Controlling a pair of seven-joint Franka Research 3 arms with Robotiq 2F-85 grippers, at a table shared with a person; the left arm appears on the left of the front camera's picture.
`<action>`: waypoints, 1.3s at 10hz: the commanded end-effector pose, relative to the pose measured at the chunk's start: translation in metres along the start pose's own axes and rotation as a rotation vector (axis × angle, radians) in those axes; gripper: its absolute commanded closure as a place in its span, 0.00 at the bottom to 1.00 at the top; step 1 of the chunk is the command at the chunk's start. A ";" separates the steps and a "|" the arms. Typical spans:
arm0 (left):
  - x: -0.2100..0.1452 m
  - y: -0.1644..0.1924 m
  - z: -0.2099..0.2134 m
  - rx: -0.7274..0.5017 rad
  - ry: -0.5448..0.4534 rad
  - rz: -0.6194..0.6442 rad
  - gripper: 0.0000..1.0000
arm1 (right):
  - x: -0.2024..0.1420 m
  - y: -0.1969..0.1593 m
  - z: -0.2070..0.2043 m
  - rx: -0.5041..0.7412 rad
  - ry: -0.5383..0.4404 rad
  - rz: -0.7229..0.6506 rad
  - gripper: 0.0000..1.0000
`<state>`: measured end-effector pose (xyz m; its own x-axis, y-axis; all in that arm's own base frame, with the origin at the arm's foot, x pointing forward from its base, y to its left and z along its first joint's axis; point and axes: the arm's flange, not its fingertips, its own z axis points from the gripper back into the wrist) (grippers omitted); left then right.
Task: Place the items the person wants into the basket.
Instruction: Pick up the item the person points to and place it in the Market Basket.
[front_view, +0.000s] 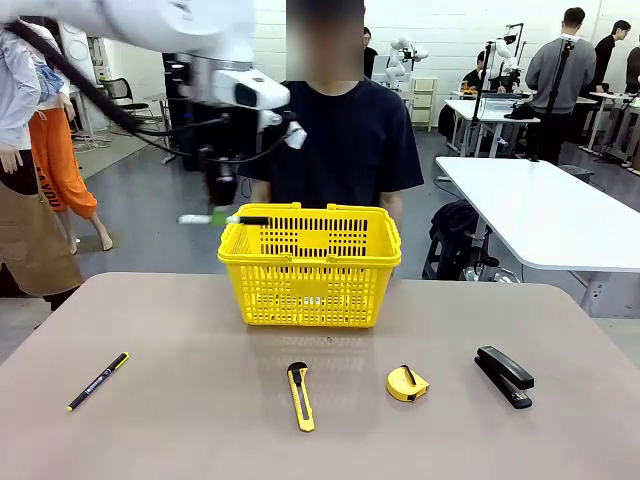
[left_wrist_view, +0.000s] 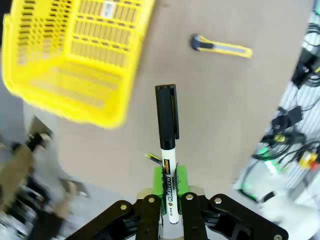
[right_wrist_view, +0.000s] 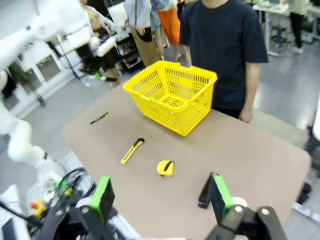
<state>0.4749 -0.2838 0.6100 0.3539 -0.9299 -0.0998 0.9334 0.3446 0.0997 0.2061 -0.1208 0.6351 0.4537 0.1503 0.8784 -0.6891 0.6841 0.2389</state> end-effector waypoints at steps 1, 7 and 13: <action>0.041 0.040 0.027 0.090 -0.018 -0.198 0.88 | 0.000 -0.002 -0.003 0.017 -0.012 0.007 0.00; 0.078 0.063 -0.004 0.112 -0.042 -0.228 0.88 | 0.000 -0.002 -0.003 0.017 -0.012 0.007 0.00; 0.088 0.090 -0.018 0.081 -0.103 -0.284 0.88 | 0.000 -0.002 -0.003 0.017 -0.012 0.007 0.00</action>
<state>0.5706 -0.3347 0.5974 0.1193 -0.9901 -0.0740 0.9787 0.1047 0.1763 0.2062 -0.1209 0.6350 0.4540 0.1501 0.8783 -0.6889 0.6843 0.2391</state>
